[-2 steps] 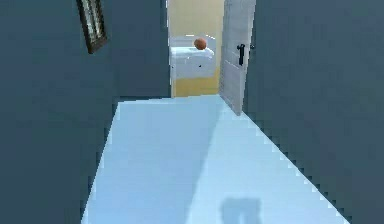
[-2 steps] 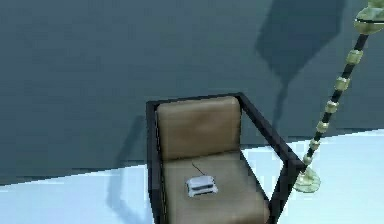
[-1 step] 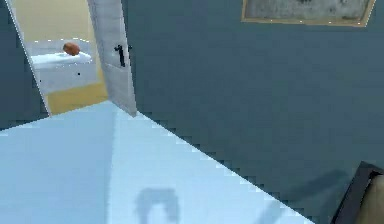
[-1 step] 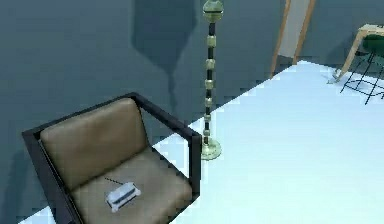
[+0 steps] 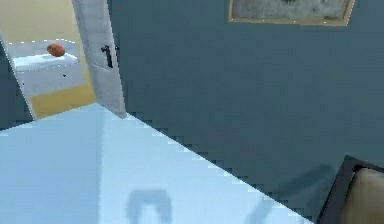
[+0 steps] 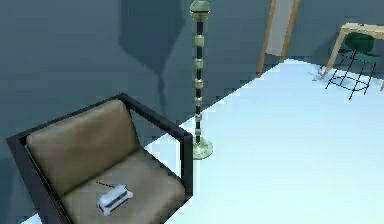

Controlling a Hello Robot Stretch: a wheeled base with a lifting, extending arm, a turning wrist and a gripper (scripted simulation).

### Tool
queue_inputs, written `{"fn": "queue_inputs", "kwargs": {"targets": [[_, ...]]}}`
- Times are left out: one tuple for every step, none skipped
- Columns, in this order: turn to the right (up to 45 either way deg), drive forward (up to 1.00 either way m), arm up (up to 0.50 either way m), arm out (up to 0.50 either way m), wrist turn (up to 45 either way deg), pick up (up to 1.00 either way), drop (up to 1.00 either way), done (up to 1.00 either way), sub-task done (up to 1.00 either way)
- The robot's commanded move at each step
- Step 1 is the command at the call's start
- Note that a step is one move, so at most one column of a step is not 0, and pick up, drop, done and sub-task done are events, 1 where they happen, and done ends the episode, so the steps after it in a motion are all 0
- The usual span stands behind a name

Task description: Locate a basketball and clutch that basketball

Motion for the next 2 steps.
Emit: {"fn": "queue_inputs", "kwargs": {"targets": [[0.0,0.3,0.0,0.0,0.0,0.0,0.0,0.0,0.0],[-36.0,0.0,0.0,0.0,0.0,0.0,0.0,0.0,0.0]]}}
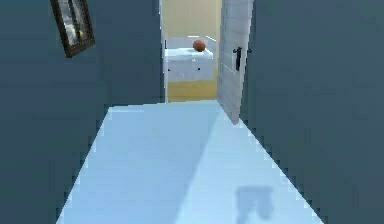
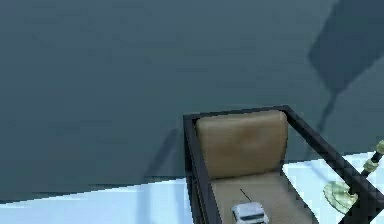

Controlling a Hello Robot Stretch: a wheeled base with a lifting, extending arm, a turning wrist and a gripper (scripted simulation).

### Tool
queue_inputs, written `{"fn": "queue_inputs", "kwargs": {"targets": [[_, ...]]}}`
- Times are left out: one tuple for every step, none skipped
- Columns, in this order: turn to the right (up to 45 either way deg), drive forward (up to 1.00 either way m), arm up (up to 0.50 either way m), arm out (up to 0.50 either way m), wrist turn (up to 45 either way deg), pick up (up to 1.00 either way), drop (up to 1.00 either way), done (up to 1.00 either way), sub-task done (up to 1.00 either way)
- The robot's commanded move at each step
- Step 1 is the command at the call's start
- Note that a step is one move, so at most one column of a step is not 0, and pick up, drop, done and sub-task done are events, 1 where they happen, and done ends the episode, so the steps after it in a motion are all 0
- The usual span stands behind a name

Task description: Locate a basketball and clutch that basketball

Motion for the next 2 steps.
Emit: {"fn": "queue_inputs", "kwargs": {"targets": [[0.0,1.0,0.0,0.0,0.0,0.0,0.0,0.0,0.0],[0.0,1.0,0.0,0.0,0.0,0.0,0.0,0.0,0.0]]}}
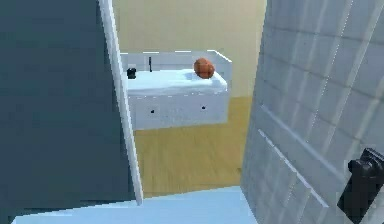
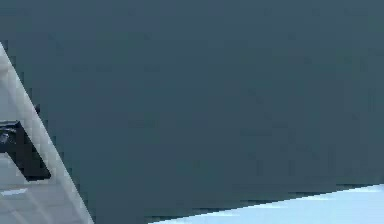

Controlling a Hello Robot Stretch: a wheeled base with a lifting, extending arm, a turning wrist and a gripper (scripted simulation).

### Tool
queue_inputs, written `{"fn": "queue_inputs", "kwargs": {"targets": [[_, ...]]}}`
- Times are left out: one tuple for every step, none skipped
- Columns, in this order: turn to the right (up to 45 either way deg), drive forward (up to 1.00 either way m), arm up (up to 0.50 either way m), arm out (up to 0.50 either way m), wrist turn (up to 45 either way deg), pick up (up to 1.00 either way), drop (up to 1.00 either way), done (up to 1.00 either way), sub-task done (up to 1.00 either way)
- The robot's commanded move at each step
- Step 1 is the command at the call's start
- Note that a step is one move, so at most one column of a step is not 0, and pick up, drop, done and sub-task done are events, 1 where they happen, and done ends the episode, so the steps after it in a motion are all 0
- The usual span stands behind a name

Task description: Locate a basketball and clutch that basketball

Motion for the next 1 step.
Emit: {"fn": "queue_inputs", "kwargs": {"targets": [[0.0,1.0,0.0,0.0,0.0,0.0,0.0,0.0,0.0]]}}
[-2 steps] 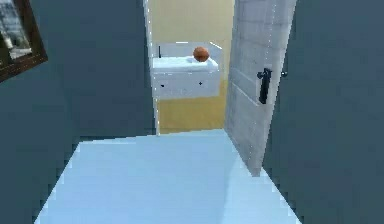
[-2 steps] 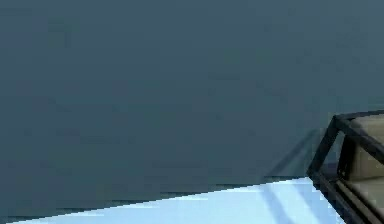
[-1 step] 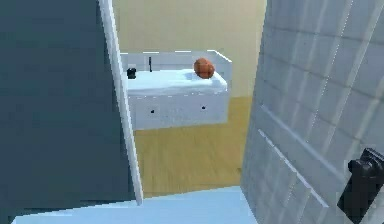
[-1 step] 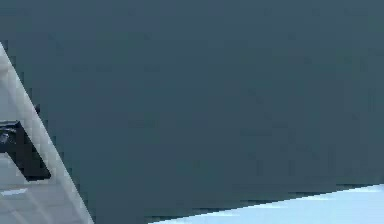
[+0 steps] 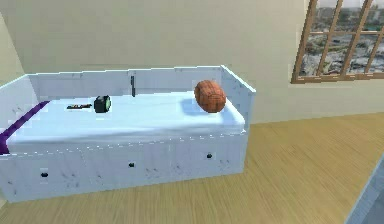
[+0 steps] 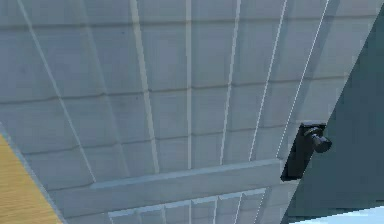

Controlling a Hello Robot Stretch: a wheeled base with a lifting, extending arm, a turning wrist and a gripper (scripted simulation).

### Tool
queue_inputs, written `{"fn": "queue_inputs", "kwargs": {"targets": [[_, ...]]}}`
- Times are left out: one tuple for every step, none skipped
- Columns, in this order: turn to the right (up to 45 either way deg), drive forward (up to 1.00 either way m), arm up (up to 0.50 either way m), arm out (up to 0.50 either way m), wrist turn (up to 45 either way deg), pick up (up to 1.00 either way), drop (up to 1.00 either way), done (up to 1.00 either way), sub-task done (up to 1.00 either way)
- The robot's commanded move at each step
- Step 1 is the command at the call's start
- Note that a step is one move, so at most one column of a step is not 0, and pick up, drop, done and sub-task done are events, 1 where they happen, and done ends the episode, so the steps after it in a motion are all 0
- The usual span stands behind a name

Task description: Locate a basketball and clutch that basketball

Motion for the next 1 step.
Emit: {"fn": "queue_inputs", "kwargs": {"targets": [[3.0,0.0,0.0,0.0,0.0,0.0,0.0,0.0,0.0]]}}
